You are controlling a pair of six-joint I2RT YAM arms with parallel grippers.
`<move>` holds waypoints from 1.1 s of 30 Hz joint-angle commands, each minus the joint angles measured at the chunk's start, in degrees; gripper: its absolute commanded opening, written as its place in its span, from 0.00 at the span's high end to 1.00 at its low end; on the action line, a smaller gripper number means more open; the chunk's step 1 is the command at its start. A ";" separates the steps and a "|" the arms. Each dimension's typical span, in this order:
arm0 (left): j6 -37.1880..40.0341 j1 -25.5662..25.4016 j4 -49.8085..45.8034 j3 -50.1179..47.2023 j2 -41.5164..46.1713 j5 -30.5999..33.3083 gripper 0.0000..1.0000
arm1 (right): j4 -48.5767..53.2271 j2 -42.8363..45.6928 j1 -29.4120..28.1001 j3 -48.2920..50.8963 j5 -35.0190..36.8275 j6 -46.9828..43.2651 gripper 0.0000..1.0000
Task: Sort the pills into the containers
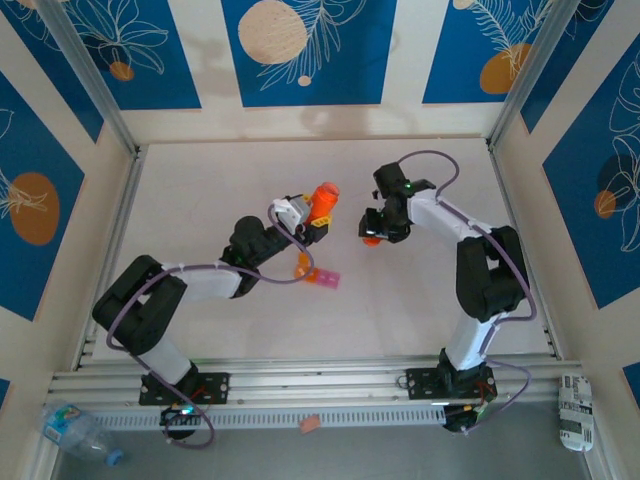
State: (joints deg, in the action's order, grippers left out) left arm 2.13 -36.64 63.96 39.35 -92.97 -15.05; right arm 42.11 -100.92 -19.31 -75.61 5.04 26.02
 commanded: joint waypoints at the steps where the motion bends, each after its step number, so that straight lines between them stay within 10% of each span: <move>1: 1.27 0.85 4.82 -0.39 -1.30 -1.72 1.00 | 2.62 2.77 1.46 -3.11 -6.30 1.44 0.66; 33: 10.31 2.01 -1.33 4.71 -9.55 -10.46 1.00 | 11.00 4.75 9.47 -18.84 -33.21 -4.51 0.65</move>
State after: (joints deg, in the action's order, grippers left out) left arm 10.17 -35.35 62.89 42.04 -101.58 -23.05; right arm 50.15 -95.88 -10.00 -92.75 -23.75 23.97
